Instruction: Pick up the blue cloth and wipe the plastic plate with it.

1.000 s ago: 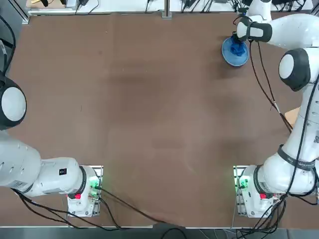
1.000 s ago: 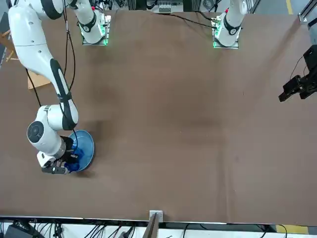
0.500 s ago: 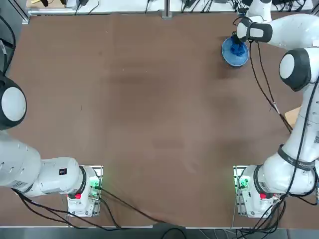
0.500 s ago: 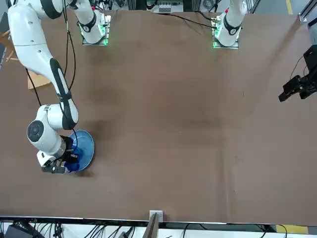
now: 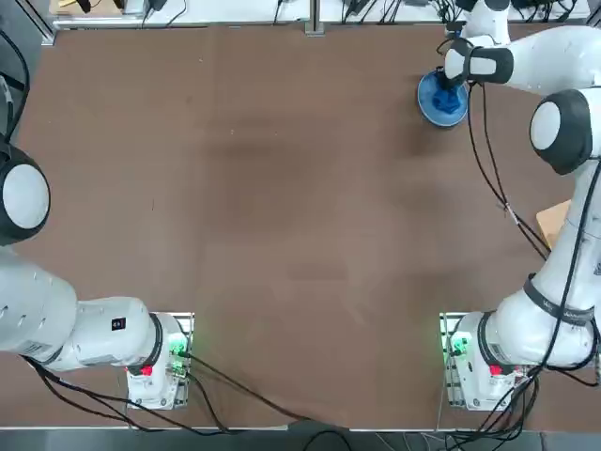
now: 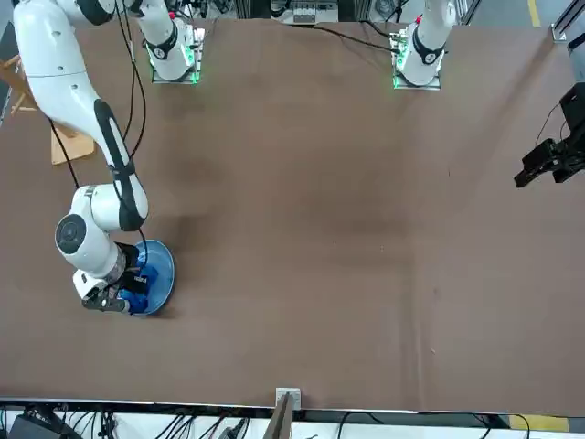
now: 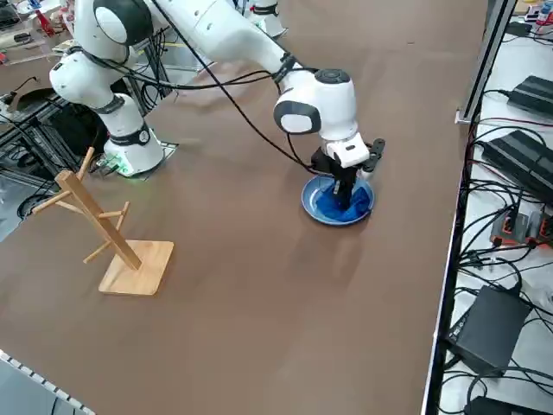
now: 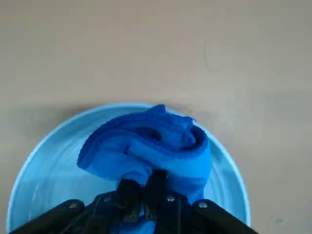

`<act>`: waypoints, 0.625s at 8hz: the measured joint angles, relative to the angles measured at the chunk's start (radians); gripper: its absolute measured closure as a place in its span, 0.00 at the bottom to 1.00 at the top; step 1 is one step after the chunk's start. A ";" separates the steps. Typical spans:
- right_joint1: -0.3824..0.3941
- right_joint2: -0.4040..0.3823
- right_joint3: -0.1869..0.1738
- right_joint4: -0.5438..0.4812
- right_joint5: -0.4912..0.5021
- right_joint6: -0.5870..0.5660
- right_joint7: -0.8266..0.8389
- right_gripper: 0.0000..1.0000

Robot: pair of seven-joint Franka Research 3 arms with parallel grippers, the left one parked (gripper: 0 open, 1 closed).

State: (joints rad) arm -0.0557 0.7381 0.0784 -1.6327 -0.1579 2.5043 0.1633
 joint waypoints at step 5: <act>0.063 -0.018 -0.035 -0.023 -0.004 -0.015 0.101 0.94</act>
State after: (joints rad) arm 0.0072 0.7199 0.0434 -1.6555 -0.1623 2.4898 0.2643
